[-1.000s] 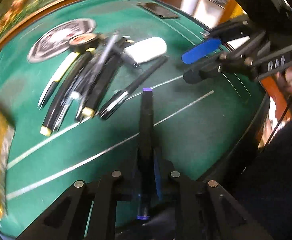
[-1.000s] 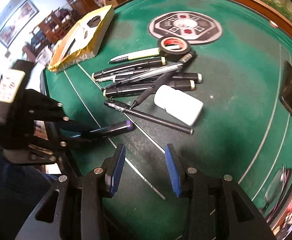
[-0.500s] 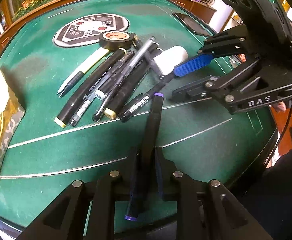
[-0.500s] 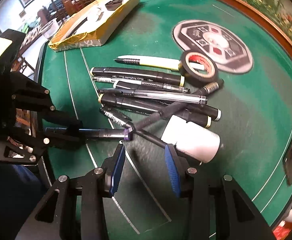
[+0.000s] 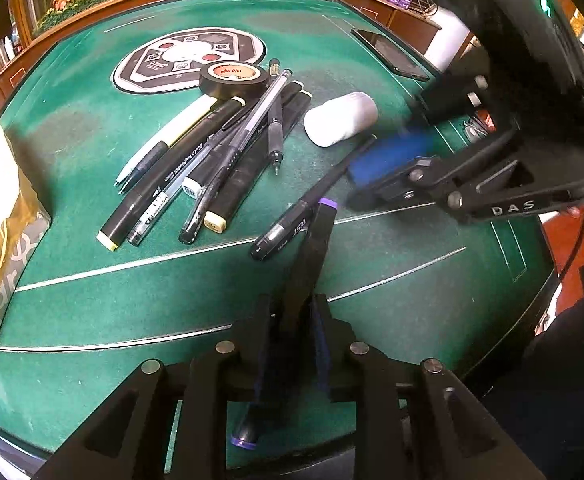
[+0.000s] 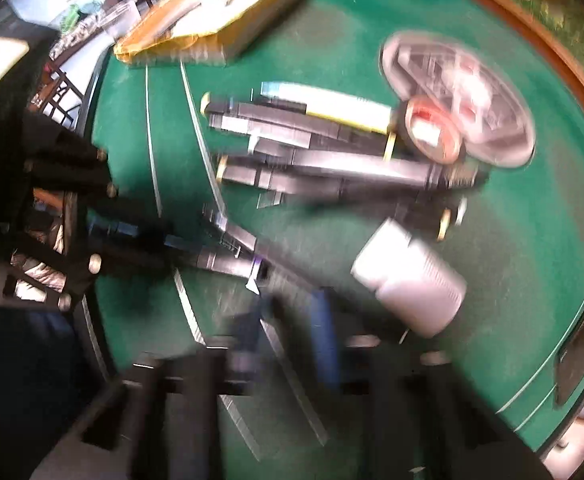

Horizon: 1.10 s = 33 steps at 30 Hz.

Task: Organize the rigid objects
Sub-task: 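Grasp the purple-capped black marker with the left gripper, then grasp a black pen with the right gripper while the left gripper holds the marker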

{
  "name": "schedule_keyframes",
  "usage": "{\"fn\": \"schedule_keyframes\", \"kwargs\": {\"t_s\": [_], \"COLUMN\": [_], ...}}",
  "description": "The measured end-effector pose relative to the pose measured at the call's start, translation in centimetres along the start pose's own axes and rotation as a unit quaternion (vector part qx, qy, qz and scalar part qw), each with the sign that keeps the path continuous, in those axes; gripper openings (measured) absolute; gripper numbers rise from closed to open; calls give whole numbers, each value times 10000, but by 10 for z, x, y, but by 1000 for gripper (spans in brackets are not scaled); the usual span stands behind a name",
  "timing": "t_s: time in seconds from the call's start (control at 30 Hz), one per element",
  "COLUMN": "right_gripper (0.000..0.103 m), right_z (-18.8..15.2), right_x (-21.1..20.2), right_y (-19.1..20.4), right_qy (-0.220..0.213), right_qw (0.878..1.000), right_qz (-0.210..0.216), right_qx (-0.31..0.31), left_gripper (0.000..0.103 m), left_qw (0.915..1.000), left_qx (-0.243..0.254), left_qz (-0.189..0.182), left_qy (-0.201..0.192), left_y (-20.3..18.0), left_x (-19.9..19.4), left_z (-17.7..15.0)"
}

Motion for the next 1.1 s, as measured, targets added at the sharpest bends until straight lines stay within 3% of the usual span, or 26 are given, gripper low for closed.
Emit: {"fn": "schedule_keyframes", "kwargs": {"t_s": [0.13,0.3,0.4,0.53,0.67,0.73,0.83,0.93,1.03,1.1], "right_gripper": [0,6,27,28,28,18,13,8,8,8], "right_z": [-19,-2,6,15,19,19,9,-9,-28,-38], "right_x": [1,-25,-23,-8,6,6,5,2,0,-2], "right_y": [11,4,0,-8,-1,-5,-3,-2,2,0], "right_qy": [103,-593,-458,-192,86,180,311,230,-68,-334], "right_qw": [9992,9976,9985,9963,9949,9964,9982,9988,9912,9847], "right_qz": [136,-86,-258,-511,-239,-239,-211,66,303,311], "right_qx": [361,346,-158,-667,-974,-787,-457,436,1286,1684], "left_gripper": [27,45,53,53,53,50,48,48,49,57], "left_qw": [10000,9997,9991,9986,9973,9962,9972,9973,9970,9972], "left_qx": [89,232,419,535,640,639,346,194,187,193], "left_qz": [3,-93,-65,1,352,598,665,708,746,724], "left_qy": [16,36,60,56,14,-12,-30,-64,-90,-84], "left_y": [0,-9,-15,-17,-10,-1,14,20,19,18], "left_x": [3,3,4,4,5,5,4,4,3,3], "left_z": [3,3,2,1,0,-1,-2,-2,-2,-3]}}
Point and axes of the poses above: each gripper's, at about its wrist camera, not at the fingertips, and x roughly the way its jaws point, y to its left, z to its top, the point moved 10 cm from there along x, roughly the way its jaws point, and after that the axes turned 8 degrees about z, right-handed, at the moved point
